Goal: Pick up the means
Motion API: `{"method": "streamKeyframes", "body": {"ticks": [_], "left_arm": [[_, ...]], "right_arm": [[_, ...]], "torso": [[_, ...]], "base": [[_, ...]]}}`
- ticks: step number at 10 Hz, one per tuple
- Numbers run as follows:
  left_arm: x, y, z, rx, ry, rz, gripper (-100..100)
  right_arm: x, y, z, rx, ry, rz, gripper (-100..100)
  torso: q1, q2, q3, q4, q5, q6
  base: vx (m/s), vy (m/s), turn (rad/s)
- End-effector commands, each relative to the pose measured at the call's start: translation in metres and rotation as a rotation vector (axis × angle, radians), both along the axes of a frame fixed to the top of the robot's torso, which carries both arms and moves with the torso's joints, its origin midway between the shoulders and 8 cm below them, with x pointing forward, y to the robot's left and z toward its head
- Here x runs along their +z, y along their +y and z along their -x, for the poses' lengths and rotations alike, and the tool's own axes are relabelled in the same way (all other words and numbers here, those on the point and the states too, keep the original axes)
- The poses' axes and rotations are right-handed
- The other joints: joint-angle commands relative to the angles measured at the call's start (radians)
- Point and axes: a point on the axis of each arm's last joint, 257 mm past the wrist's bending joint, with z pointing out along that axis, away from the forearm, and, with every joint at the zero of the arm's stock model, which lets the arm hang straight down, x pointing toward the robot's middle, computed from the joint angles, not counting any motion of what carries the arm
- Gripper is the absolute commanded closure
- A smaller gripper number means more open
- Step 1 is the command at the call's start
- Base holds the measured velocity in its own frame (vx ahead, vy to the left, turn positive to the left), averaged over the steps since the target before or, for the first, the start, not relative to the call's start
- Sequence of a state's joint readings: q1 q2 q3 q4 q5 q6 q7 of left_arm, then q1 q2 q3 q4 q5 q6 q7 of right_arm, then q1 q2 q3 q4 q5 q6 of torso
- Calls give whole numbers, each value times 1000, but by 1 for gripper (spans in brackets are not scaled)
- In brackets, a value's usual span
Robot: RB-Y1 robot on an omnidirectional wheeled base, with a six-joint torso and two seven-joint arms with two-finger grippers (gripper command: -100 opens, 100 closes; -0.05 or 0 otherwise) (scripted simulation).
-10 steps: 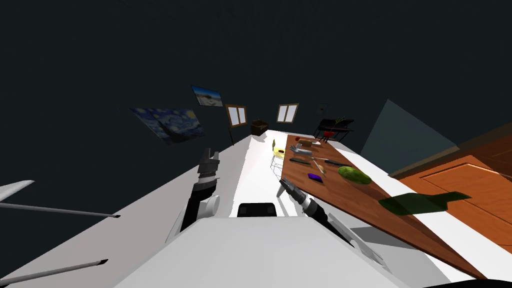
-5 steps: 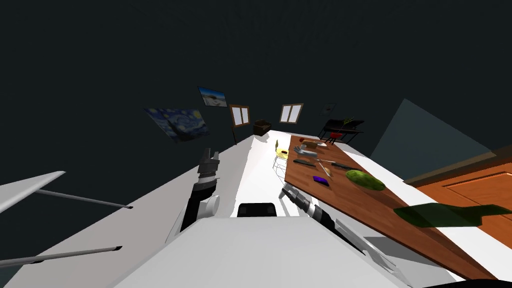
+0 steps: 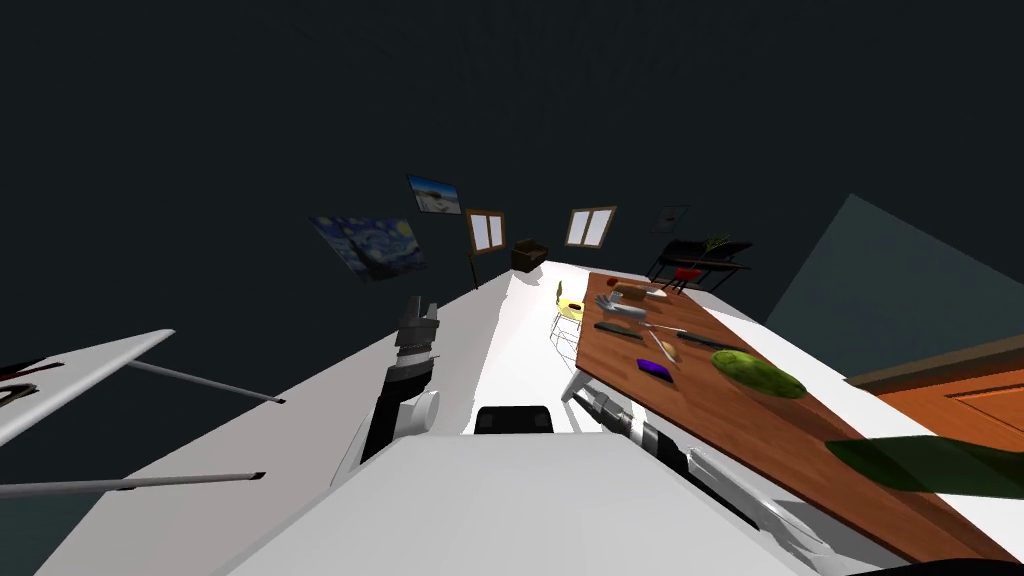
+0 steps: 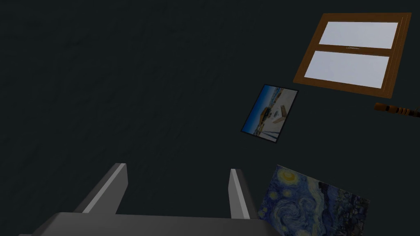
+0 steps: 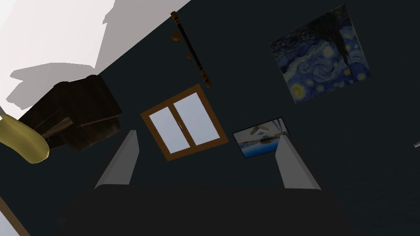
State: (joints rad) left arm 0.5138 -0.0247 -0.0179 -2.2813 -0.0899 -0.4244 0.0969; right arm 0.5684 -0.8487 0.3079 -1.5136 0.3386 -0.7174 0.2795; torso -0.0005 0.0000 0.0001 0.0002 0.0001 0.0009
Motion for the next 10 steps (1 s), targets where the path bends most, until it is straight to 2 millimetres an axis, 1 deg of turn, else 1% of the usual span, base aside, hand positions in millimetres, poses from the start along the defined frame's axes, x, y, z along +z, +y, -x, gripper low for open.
{"method": "streamKeyframes", "body": {"ticks": [1, 2, 3, 4, 5, 6, 7, 8, 9, 10], "left_arm": [[0, 0, 0, 0, 0, 0, 0], [0, 0, 0, 0, 0, 0, 0], [0, 0, 0, 0, 0, 0, 0], [0, 0, 0, 0, 0, 0, 0], [0, 0, 0, 0, 0, 0, 0], [0, 0, 0, 0, 0, 0, 0], [0, 0, 0, 0, 0, 0, 0], [0, 0, 0, 0, 0, 0, 0], [0, 0, 0, 0, 0, 0, 0], [0, 0, 0, 0, 0, 0, 0]], "right_arm": [[-20, -22, 19, 30, 53, 81, -100], [-37, -40, 37, 60, 97, 153, -100], [-45, -55, 43, 48, 122, 177, -100], [-58, -74, 61, 83, 163, 251, -100], [-63, -82, 65, 73, 178, 263, -100], [-63, -82, 65, 73, 178, 263, -100], [-74, -105, 84, 106, 220, 337, -100], [-78, -112, 87, 97, 234, 347, -100], [-78, -112, 87, 97, 234, 347, -100], [-86, -133, 105, 132, 271, 418, -100]], "torso": [[0, 0, 0, 0, 0, 0], [0, -1, 0, 0, 0, -1], [0, -3, -1, 0, 0, -1], [0, -3, -2, -1, 0, 0], [0, -3, -2, -1, 0, 0], [0, -3, -2, -1, 0, 0], [-1, -1, -1, 0, 0, 0], [-1, -2, -1, 0, 0, 0], [-1, -2, -1, 0, 0, 0], [-1, -1, -1, 0, 0, 0]], "base": [[26, 23, 111], [62, 28, 182], [58, 9, 77], [68, 15, 110], [57, 7, 60], [22, -1, -4], [45, -3, 97], [52, -7, 59], [26, -4, -6], [48, -1, 98]]}}
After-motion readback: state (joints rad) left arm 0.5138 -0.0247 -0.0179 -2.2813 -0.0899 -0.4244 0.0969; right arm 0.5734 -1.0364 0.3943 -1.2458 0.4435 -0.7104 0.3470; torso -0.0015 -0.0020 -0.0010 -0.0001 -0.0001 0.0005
